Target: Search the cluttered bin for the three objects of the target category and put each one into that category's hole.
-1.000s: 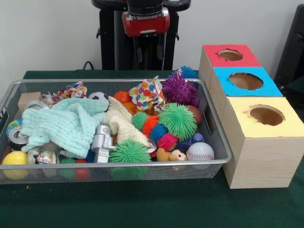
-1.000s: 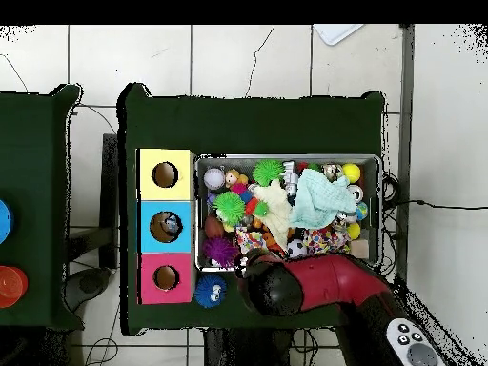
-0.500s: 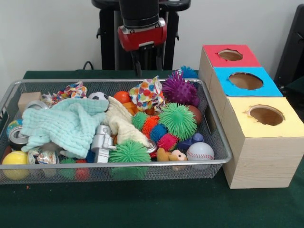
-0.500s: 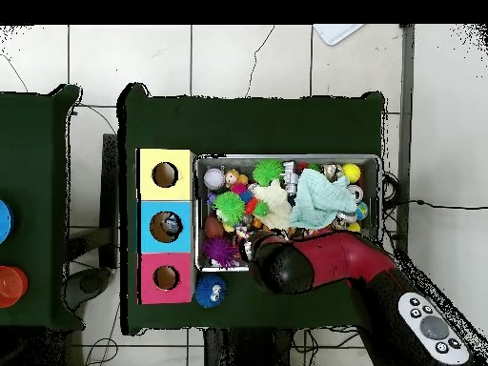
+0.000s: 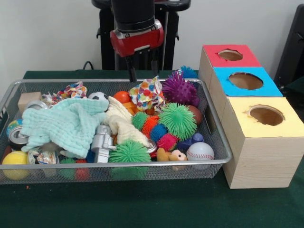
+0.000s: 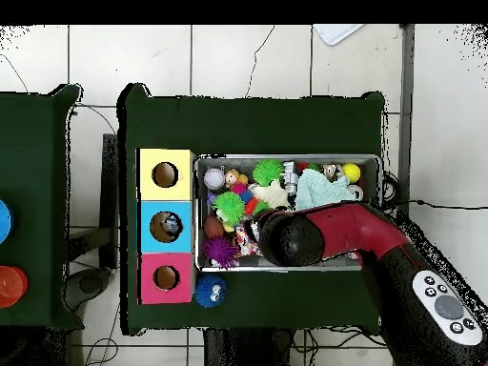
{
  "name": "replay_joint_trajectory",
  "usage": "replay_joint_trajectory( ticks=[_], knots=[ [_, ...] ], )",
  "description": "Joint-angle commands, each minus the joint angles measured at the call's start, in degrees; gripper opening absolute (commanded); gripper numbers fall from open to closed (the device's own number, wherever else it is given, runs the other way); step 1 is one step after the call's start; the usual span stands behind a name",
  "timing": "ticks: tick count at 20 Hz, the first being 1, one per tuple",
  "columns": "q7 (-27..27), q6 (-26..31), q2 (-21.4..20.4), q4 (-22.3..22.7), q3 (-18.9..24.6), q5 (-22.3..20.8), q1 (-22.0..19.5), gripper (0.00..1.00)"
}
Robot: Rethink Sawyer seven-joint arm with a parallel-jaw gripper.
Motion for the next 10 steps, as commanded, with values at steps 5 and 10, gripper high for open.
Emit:
replay_joint_trajectory(
  ticks=[5, 10],
  knots=[
    [-27.3, 12.5, 3.3, -11.3, 7.1, -2.0, -3.5, 1.00],
    [-30.7, 15.2, 4.4, -14.2, 7.8, -2.3, -4.0, 1.00]
  ],
)
